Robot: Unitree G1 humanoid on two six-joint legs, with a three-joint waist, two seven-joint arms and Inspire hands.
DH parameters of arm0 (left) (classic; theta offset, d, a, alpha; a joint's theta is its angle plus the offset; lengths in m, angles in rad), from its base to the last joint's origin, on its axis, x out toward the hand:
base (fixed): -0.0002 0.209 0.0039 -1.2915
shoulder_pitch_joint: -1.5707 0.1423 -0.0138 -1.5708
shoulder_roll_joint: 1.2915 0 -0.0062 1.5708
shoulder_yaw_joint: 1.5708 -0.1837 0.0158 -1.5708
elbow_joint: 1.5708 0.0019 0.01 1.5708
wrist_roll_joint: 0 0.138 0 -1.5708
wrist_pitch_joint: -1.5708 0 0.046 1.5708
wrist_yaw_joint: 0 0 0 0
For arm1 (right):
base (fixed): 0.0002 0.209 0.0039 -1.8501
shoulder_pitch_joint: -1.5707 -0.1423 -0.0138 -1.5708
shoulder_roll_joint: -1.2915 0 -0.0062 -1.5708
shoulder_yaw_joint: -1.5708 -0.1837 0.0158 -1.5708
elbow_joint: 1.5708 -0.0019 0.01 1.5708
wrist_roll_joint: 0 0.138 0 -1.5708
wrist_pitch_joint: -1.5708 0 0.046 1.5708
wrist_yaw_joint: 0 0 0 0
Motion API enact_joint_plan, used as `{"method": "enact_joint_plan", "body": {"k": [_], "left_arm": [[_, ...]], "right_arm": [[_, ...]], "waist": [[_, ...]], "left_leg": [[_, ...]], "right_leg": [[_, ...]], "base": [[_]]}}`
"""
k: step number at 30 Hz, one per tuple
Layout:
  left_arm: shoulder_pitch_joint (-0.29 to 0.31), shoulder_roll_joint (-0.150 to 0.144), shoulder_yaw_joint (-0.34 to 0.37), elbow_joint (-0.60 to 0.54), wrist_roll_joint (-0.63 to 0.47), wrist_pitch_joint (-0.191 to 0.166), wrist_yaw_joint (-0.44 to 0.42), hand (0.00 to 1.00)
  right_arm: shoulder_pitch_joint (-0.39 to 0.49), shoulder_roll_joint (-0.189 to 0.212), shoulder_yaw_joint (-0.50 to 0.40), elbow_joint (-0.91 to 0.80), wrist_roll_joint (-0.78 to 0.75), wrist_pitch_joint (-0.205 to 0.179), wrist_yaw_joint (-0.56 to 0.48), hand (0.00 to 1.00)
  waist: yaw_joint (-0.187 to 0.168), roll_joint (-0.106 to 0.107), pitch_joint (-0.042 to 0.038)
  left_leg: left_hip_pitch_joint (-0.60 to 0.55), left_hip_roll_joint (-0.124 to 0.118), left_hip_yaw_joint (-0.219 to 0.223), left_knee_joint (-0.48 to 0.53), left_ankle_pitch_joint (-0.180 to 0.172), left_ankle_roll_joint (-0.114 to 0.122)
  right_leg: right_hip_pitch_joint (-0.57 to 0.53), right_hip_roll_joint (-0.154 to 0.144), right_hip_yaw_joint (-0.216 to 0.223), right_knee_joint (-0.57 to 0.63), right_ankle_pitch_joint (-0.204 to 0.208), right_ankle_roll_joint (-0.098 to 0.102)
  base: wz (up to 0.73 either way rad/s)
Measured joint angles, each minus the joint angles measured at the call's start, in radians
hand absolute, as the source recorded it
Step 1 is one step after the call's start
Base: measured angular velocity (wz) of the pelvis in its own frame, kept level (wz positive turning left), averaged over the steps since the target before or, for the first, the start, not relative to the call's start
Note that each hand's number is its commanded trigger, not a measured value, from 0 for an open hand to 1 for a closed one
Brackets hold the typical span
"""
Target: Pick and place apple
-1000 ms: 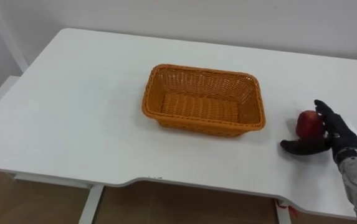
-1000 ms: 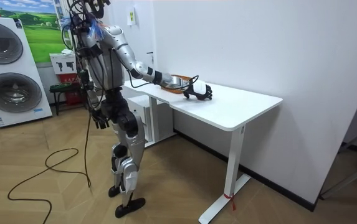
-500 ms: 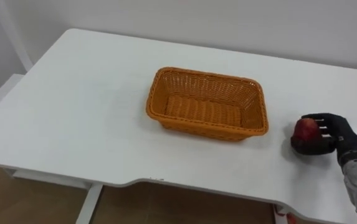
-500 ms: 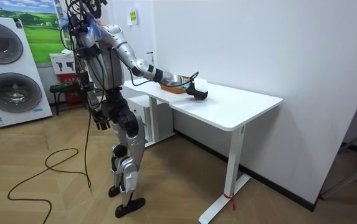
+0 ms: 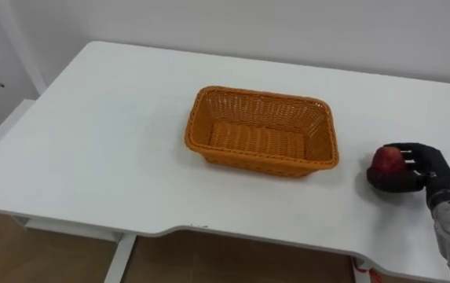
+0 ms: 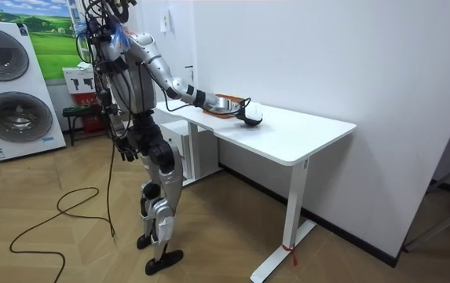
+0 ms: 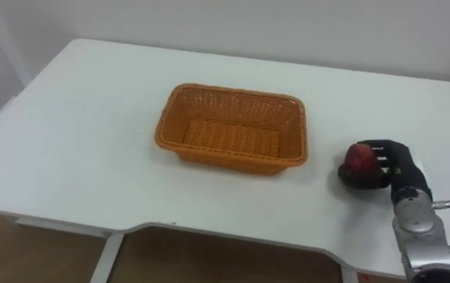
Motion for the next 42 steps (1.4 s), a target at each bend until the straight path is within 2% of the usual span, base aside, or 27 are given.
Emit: {"method": "enact_joint_plan", "body": {"k": [4,7,11,21,25,31,42], "left_arm": [[0.002,0.000,0.002,0.000,0.000,0.001,-0.005,0.00],[-0.004,0.000,0.001,-0.001,0.000,0.001,-0.005,0.00],[-0.003,-0.001,0.000,-0.021,-0.001,0.001,-0.003,0.00],[-0.027,-0.005,-0.004,0.004,-0.007,-0.003,0.010,0.00],[-0.019,-0.018,-0.005,0.008,-0.006,-0.002,0.009,0.00],[-0.024,-0.018,-0.013,0.007,-0.002,-0.002,0.003,0.00],[-0.051,-0.006,-0.022,0.007,0.000,-0.002,0.000,0.00]], "right_arm": [[0.000,0.000,-0.002,-0.080,0.000,0.007,-0.032,1.00],[0.000,0.000,-0.003,-0.176,0.018,0.006,-0.079,1.00],[0.000,0.000,-0.003,-0.283,0.014,0.005,-0.110,1.00],[-0.004,0.000,-0.004,-0.594,-0.017,-0.003,-0.173,1.00],[-0.022,0.000,-0.004,-0.692,-0.026,-0.005,-0.172,1.00],[-0.044,0.000,0.022,-0.775,-0.087,-0.008,-0.168,1.00],[-0.043,0.001,0.089,-0.872,-0.139,-0.005,-0.071,1.00]], "waist": [[-0.004,-0.002,0.0012],[-0.004,-0.003,-0.0014],[-0.008,-0.015,-0.0003],[-0.007,-0.011,0.0009],[-0.005,0.000,0.0069],[-0.003,0.005,0.0040],[-0.001,-0.012,-0.0015]], "left_leg": [[0.000,0.000,0.007,-0.003,0.001,0.000],[0.005,0.000,0.015,-0.010,0.002,0.003],[0.002,0.000,0.016,-0.009,0.003,0.003],[-0.008,0.000,0.018,-0.011,0.003,0.003],[0.002,0.001,0.022,-0.017,0.003,0.003],[0.000,0.002,0.020,-0.019,0.003,0.002],[0.002,0.002,0.018,-0.026,0.004,0.002]], "right_leg": [[-0.004,0.000,0.008,-0.001,-0.001,0.001],[-0.004,-0.001,0.012,-0.001,-0.001,0.002],[-0.009,-0.003,0.008,-0.001,-0.001,0.002],[-0.021,-0.001,0.010,0.000,-0.001,0.002],[-0.021,-0.001,0.019,0.000,-0.001,0.002],[-0.020,0.000,0.019,0.001,-0.001,0.002],[-0.021,0.002,0.033,0.000,-0.001,0.002]], "base": [[-0.06],[-0.04],[0.00],[0.00],[-0.07],[0.00],[0.00]]}}
